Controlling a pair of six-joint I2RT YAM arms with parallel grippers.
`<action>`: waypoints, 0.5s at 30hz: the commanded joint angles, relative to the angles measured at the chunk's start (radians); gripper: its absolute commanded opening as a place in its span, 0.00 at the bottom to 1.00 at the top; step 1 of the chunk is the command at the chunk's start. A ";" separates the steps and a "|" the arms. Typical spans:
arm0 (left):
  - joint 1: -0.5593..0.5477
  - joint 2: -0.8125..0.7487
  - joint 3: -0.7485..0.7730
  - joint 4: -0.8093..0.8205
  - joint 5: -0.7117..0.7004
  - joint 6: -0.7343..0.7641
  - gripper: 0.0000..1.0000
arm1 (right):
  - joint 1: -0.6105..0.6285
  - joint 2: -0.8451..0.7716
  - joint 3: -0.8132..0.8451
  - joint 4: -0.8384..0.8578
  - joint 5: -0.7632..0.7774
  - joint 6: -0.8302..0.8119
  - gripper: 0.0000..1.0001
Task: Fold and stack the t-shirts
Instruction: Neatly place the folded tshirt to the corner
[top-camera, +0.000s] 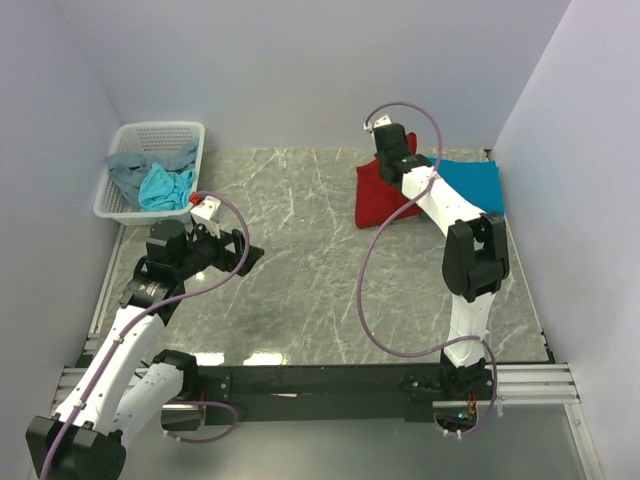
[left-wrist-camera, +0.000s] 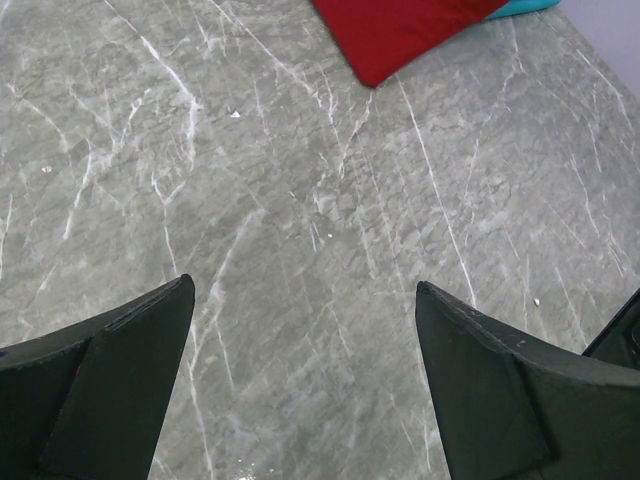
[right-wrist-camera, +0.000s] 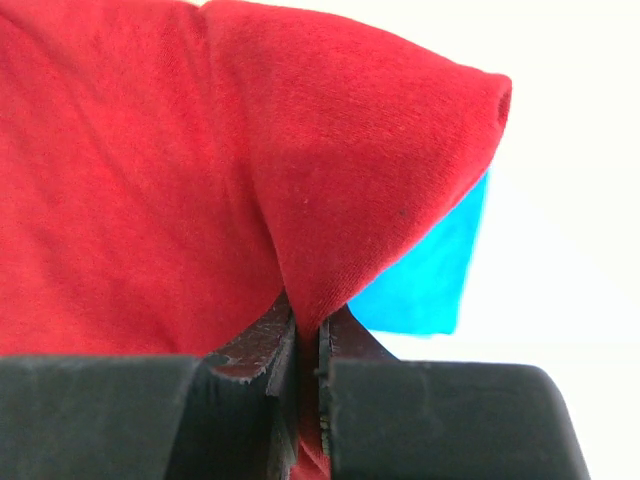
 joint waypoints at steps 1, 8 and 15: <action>0.002 -0.019 0.000 0.043 0.030 -0.005 0.97 | -0.020 -0.081 0.031 0.071 0.055 -0.066 0.00; 0.002 -0.022 -0.001 0.043 0.048 -0.005 0.97 | -0.041 -0.104 0.037 0.112 0.068 -0.148 0.00; 0.002 -0.035 -0.003 0.045 0.050 -0.003 0.96 | -0.084 -0.077 0.105 0.097 0.066 -0.188 0.00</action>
